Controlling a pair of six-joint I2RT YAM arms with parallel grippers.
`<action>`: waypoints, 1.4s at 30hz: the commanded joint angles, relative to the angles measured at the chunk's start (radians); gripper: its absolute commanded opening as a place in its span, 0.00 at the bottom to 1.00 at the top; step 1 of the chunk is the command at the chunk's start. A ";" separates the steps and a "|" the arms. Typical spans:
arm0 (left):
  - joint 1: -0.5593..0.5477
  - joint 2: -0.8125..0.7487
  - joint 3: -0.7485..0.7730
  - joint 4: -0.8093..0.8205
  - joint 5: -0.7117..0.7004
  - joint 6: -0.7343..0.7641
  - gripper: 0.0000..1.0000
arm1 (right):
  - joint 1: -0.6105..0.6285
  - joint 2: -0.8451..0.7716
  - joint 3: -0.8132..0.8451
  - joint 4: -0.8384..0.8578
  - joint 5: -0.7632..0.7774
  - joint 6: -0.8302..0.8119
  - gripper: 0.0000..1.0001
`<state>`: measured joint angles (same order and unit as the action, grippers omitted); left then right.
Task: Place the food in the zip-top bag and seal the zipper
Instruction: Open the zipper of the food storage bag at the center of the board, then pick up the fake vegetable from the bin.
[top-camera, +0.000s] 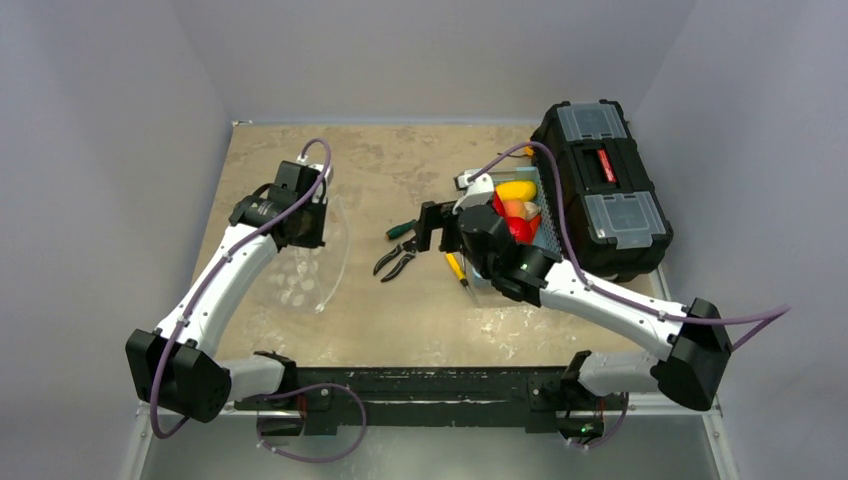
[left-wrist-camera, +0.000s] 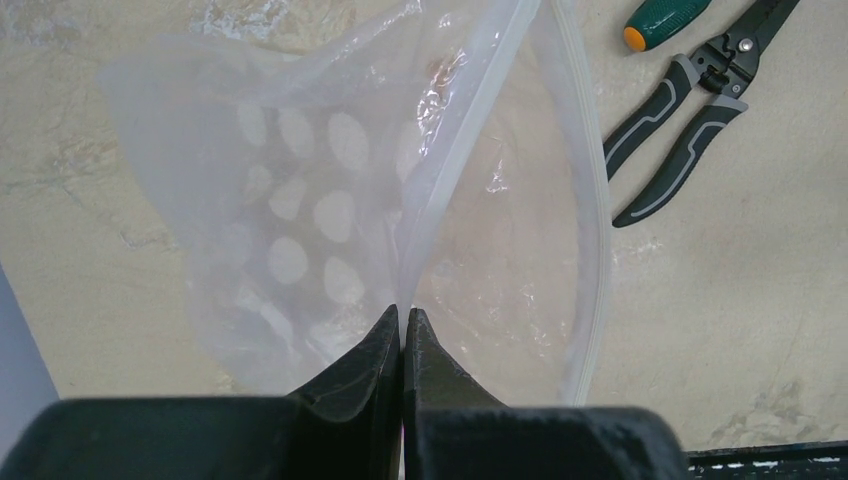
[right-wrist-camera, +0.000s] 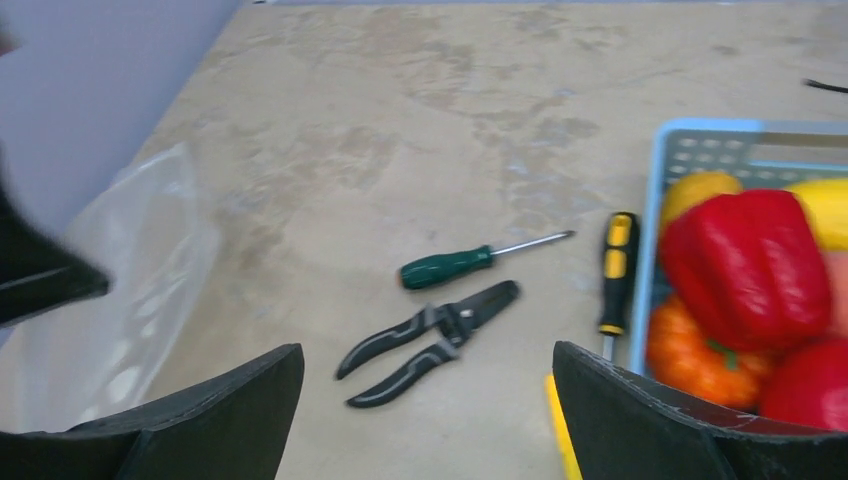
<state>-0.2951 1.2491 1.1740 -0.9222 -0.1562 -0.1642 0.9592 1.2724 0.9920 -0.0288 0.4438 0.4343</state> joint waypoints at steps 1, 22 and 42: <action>-0.003 -0.022 0.015 0.018 0.051 0.000 0.00 | -0.141 -0.052 -0.040 -0.092 0.076 0.108 0.96; -0.003 -0.046 -0.005 0.045 0.187 0.031 0.00 | -0.400 0.234 0.057 0.000 0.012 -0.079 0.99; -0.003 -0.020 0.000 0.042 0.182 0.029 0.00 | -0.423 0.454 0.110 0.079 0.116 -0.173 0.93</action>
<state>-0.2951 1.2201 1.1664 -0.9054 0.0265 -0.1448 0.5484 1.7237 1.0695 0.0242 0.5385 0.2531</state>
